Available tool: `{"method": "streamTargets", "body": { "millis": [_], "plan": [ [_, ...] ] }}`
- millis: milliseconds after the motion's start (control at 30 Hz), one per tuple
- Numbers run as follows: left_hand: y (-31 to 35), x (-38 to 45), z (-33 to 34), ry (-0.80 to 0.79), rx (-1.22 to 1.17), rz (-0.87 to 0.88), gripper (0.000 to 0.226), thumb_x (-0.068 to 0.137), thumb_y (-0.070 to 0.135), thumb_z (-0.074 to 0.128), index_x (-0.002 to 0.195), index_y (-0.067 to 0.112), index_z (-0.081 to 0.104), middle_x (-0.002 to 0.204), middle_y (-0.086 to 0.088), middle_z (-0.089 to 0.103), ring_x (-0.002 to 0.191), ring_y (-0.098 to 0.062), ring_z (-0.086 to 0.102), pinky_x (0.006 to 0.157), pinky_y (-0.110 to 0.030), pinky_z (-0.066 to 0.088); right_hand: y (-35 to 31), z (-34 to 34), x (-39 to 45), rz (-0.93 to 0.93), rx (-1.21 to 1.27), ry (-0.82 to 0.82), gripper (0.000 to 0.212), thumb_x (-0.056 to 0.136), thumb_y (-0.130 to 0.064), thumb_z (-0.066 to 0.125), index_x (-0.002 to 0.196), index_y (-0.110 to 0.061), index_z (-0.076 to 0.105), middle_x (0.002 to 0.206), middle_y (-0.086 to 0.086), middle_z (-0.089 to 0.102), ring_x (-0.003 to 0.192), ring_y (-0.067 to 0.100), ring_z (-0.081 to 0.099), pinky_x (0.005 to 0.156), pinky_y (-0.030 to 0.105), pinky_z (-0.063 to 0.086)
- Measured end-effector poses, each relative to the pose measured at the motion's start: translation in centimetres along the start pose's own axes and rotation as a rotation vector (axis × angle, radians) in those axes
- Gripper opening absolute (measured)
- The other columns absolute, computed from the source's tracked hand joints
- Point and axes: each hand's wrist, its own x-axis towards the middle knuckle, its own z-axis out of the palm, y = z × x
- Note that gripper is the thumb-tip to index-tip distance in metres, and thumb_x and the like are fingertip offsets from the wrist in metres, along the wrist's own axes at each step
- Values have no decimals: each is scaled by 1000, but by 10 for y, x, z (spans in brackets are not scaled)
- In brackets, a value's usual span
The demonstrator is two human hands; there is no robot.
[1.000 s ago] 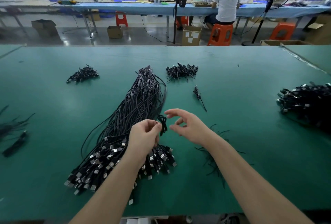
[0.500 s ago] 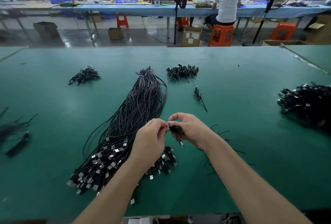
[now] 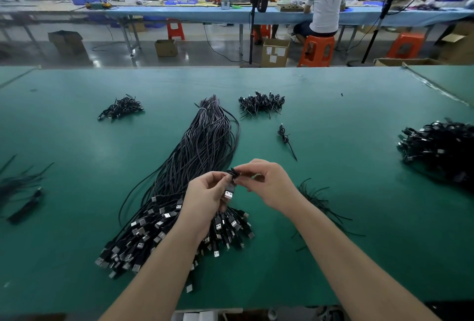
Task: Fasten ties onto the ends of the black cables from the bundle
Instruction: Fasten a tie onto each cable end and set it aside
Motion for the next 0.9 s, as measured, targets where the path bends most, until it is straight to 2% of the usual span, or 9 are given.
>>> {"method": "streamTargets", "body": {
  "millis": [100, 267, 400, 467, 533, 633, 733, 800, 900],
  "plan": [
    [-1, -1, 5, 5, -92, -61, 10, 98, 9, 63, 93, 3, 70, 78, -7, 71, 46, -11, 52, 41, -23, 43, -1, 2, 0, -3, 19, 21, 24, 89, -6, 73, 108, -20, 78, 95, -5, 67, 75, 6, 64, 71, 26, 58],
    [-3, -2, 14, 74, -241, -84, 10, 97, 6, 62, 90, 9, 68, 66, -1, 66, 46, -11, 51, 41, -22, 41, 0, 5, -1, -16, 22, 61, 27, 88, -5, 74, 108, -24, 77, 99, -6, 65, 83, 8, 63, 69, 25, 57],
    [-4, -2, 15, 86, -278, -60, 10, 96, 6, 64, 90, 12, 68, 68, -2, 65, 48, -10, 50, 42, -23, 40, 3, 6, -1, -21, -12, 86, 24, 88, -8, 76, 109, -20, 78, 106, -10, 65, 86, 4, 61, 72, 24, 53],
    [-6, -2, 14, 64, -274, -46, 11, 94, 5, 66, 87, 12, 70, 67, -3, 63, 46, -13, 46, 42, -24, 39, 4, 5, -1, -6, -29, 75, 21, 89, -11, 75, 108, -20, 78, 100, -16, 69, 80, 1, 62, 67, 20, 51],
    [-7, -2, 11, 64, -182, 0, 18, 93, 6, 67, 79, 16, 72, 61, -2, 59, 45, -13, 45, 42, -24, 39, 4, 4, -3, 42, -15, 57, 16, 91, -16, 73, 102, -27, 77, 83, -18, 72, 70, -1, 63, 61, 16, 48],
    [-8, 0, 7, 99, 190, 233, 15, 93, 9, 70, 81, 18, 73, 61, 7, 64, 50, -9, 54, 49, -21, 45, 2, 3, -4, 125, 27, 54, 14, 95, -22, 69, 92, -36, 74, 70, -11, 72, 59, 2, 62, 57, 17, 49],
    [-10, -1, 5, 118, 516, 467, 12, 93, 9, 69, 88, 19, 73, 72, 10, 68, 64, -7, 61, 59, -21, 51, -2, -2, -3, 195, 45, 31, 15, 97, -28, 66, 88, -28, 79, 63, 1, 69, 56, 8, 60, 62, 25, 51],
    [-13, -4, 5, 141, 686, 661, 10, 93, 6, 68, 92, 14, 73, 79, 11, 67, 68, -6, 61, 61, -21, 51, -4, -5, -2, 260, 112, -16, 17, 96, -28, 67, 90, -21, 80, 60, 3, 65, 57, 13, 59, 64, 27, 52],
    [-18, -5, 4, 171, 872, 954, 8, 91, -2, 69, 94, 4, 73, 88, 0, 71, 65, -14, 65, 55, -32, 56, -8, -6, 0, 399, 268, -46, 22, 94, -27, 71, 79, -14, 79, 57, 2, 61, 51, 14, 53, 55, 25, 50]
  ]
}}
